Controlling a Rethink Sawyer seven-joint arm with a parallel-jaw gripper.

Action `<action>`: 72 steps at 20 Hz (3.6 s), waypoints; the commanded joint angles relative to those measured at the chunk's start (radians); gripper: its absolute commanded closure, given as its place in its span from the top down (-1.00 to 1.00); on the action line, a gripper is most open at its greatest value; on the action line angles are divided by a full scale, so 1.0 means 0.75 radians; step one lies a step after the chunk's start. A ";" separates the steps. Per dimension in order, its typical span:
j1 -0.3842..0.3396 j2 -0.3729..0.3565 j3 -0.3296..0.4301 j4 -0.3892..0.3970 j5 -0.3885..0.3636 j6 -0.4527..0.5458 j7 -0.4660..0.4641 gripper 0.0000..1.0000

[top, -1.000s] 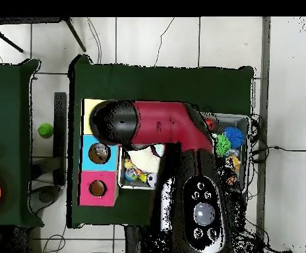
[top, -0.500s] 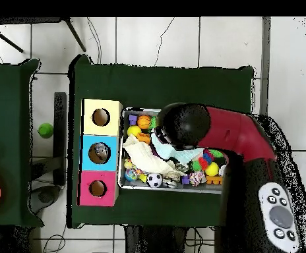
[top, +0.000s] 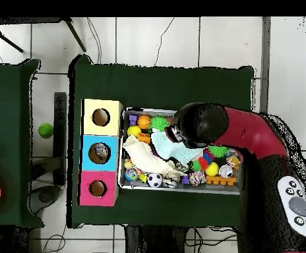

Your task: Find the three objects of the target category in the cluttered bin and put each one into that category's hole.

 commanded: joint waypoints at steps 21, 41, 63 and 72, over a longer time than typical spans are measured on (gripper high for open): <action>-0.014 0.133 0.309 -0.083 -0.194 0.330 -0.203 1.00; 0.088 0.303 0.263 -0.213 -0.310 0.421 -0.126 1.00; 0.094 0.434 0.270 -0.219 -0.326 0.564 -0.135 1.00; 0.087 0.475 0.253 -0.217 -0.378 0.530 -0.141 1.00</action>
